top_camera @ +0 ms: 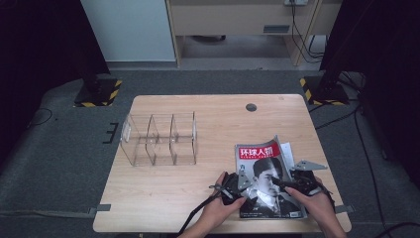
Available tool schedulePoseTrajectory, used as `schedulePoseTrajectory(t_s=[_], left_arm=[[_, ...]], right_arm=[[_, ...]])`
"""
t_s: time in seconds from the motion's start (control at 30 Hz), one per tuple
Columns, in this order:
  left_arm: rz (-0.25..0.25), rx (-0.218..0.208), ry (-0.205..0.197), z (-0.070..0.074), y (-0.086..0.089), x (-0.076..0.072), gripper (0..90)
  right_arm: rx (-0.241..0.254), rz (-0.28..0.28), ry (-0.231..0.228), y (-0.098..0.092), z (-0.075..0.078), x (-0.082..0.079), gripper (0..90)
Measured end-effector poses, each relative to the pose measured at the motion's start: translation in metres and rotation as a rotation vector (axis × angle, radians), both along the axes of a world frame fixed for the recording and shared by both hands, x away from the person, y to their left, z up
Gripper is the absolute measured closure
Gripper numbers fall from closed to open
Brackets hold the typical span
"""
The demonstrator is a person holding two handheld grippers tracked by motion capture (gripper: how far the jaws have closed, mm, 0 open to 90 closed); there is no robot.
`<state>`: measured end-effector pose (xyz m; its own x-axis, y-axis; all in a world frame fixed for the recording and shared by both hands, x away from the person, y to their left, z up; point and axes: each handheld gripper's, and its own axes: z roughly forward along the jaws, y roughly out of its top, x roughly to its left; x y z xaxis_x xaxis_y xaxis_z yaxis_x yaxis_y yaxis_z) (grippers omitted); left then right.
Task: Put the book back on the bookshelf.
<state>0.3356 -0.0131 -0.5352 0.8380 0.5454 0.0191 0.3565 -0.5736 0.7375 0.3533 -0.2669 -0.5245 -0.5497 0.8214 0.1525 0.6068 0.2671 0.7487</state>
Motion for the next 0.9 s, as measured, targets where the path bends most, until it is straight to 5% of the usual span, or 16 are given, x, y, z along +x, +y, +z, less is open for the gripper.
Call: schedulePoseTrajectory(t_s=[0.13, 0.53, 0.7, 0.9], left_arm=[[0.0, 0.0, 0.0, 0.0, 0.0, 0.0, 6.3], [-0.001, -0.001, 0.001, -0.0001, 0.0001, 0.0002, 6.3], [-0.001, 0.0, 0.001, -0.0001, 0.0001, 0.0002, 6.2], [0.0, 0.0, 0.001, -0.0001, 0.0001, 0.0002, 6.1]], right_arm=[[-0.051, -0.006, 0.014, 0.0002, -0.0028, 0.0011, 40.5], [-0.064, -0.025, 0.0, -0.0028, -0.0012, 0.0014, 59.4], [-0.032, -0.011, 0.007, -0.0042, -0.0016, 0.0015, 57.4], [-0.057, -0.003, 0.01, -0.0022, -0.0025, 0.0021, 57.4]])
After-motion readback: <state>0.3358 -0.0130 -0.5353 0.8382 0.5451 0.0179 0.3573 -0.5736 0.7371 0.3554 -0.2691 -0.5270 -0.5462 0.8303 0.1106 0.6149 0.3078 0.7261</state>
